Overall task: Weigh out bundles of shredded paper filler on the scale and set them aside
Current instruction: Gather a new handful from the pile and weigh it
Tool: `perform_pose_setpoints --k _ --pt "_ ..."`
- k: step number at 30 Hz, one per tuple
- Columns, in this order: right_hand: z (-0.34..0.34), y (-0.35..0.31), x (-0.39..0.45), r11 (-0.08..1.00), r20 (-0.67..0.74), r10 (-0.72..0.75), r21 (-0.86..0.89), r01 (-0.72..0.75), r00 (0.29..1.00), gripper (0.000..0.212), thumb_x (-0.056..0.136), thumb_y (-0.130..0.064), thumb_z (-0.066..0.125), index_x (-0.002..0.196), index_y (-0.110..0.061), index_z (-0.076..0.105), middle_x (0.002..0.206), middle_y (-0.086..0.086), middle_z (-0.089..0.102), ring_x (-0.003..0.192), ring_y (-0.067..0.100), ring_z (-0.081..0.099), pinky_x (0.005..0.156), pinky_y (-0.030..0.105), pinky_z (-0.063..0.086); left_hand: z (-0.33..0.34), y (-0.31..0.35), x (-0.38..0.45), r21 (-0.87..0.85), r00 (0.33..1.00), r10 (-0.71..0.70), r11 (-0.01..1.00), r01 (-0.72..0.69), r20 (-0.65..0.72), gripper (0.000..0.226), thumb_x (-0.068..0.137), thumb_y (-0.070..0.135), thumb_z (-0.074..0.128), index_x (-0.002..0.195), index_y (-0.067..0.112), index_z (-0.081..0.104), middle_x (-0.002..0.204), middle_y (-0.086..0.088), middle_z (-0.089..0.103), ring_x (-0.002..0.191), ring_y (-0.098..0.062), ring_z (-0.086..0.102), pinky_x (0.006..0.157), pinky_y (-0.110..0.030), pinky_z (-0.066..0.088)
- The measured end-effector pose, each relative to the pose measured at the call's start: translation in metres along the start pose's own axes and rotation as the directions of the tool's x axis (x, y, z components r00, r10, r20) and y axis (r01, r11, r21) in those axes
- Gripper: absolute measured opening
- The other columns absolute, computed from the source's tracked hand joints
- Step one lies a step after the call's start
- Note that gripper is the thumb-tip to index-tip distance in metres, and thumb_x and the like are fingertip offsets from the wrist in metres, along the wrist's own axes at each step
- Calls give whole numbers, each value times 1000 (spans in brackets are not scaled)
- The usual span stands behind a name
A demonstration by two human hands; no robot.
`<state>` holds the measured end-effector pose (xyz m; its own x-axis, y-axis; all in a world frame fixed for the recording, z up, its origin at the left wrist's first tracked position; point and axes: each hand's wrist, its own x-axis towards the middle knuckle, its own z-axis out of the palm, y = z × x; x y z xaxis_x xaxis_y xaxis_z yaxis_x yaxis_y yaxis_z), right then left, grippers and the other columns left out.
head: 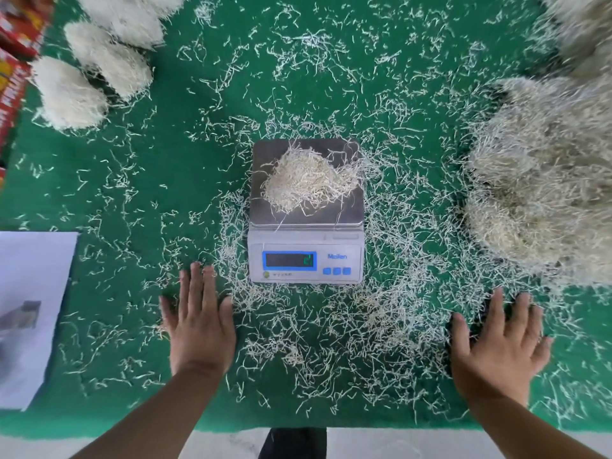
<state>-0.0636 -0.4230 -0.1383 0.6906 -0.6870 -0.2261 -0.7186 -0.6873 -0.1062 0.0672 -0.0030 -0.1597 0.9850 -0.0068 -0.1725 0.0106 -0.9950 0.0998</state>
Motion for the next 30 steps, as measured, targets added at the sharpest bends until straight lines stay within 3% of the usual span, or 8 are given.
perform_pose_setpoints --k 6,21,30 --pt "4 5 -3 999 -53 -45 -1 45 998 81 101 -77 9 168 -34 -3 175 5 -7 162 30 -6 128 64 4 -4 2 0 -24 999 2 1000 -3 -54 64 108 56 2 165 27 -1 173 8 -11 157 -10 -16 127 -60 4" --pt "19 14 2 996 -166 -73 33 80 983 85 98 -80 5 167 -32 10 176 8 6 163 32 3 127 62 3 0 4 1 -27 984 15 999 -20 -180 63 108 55 10 163 27 17 172 8 10 159 -13 4 127 -59 10" --pt "15 11 2 998 -113 -48 38 53 992 75 103 -72 2 168 -35 5 176 1 -5 163 26 -8 129 61 0 0 4 2 -52 984 11 998 -20 -176 66 107 55 10 163 23 20 172 7 12 159 -14 6 126 -60 8"
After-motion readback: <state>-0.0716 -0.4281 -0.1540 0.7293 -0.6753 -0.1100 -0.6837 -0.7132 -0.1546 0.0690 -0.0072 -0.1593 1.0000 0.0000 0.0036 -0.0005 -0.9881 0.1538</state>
